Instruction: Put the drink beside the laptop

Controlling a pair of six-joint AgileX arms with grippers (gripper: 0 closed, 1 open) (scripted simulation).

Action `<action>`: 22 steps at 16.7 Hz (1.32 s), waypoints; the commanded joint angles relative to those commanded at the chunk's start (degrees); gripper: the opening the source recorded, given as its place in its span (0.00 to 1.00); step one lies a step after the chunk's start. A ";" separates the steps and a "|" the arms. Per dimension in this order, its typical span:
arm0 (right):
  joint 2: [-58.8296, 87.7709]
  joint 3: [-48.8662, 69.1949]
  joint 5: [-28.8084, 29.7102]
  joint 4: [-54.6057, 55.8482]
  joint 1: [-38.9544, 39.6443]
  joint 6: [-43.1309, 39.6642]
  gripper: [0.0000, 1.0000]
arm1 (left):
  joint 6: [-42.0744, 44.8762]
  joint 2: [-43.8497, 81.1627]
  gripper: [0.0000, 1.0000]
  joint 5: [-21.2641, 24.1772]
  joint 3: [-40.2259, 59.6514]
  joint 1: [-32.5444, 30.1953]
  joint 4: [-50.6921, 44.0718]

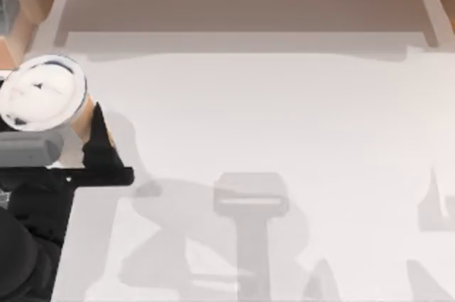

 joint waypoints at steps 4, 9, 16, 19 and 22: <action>0.00 0.00 0.00 0.00 0.00 0.00 1.00 | 0.04 4.17 0.00 0.03 -0.06 0.07 5.40; 0.00 0.00 0.00 0.00 0.00 0.00 1.00 | 0.12 9.34 0.00 -0.58 -1.18 -0.20 11.20; 0.00 0.00 0.00 0.00 0.00 0.00 1.00 | 0.24 16.45 0.00 -1.85 -4.32 -0.94 15.87; 0.00 0.00 0.00 0.00 0.00 0.00 1.00 | 0.26 19.17 0.00 -2.19 -6.02 -1.15 15.82; 0.00 0.00 0.00 0.00 0.00 0.00 1.00 | 0.27 20.01 0.00 -2.25 -6.61 -1.19 15.47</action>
